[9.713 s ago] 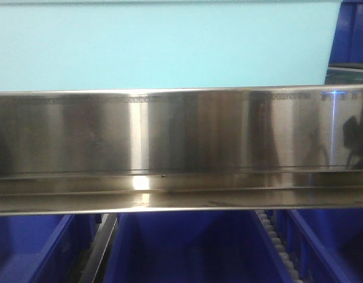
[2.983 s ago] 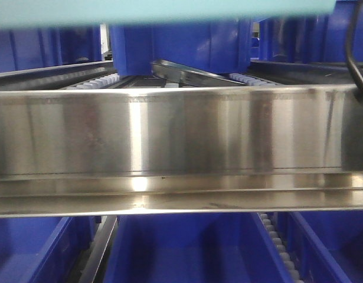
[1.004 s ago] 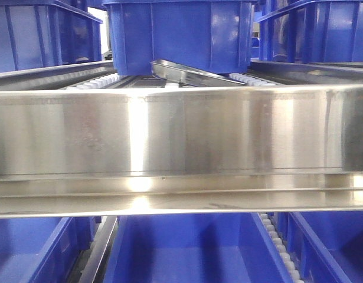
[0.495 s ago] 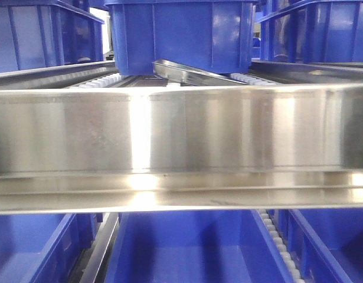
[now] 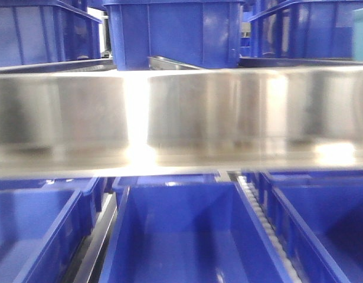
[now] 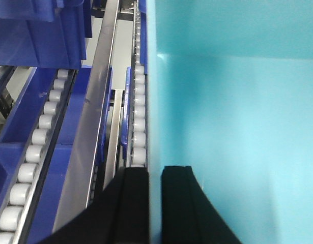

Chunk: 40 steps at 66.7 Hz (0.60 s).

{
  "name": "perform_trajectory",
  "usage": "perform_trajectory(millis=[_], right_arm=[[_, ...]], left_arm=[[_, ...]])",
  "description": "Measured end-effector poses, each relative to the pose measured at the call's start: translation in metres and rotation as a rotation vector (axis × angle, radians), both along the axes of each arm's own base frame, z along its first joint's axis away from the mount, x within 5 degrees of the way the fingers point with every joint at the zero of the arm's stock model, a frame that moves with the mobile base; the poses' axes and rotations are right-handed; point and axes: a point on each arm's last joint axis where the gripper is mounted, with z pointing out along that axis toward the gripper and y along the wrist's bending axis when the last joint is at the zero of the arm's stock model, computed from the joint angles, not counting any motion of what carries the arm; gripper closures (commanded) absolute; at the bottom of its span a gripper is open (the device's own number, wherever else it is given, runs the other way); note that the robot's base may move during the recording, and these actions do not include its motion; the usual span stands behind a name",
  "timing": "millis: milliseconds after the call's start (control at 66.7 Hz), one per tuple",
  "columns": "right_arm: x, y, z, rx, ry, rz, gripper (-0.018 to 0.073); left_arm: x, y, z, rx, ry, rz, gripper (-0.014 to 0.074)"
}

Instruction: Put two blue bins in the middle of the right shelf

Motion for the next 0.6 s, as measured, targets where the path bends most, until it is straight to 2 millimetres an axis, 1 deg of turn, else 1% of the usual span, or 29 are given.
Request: perform_trajectory(millis=[600], right_arm=[[0.0025, 0.0009, 0.0086, 0.027, -0.089, 0.025, 0.0721]], left_arm=[[0.0012, -0.0001, 0.0006, 0.005, -0.012, 0.001, 0.0707]])
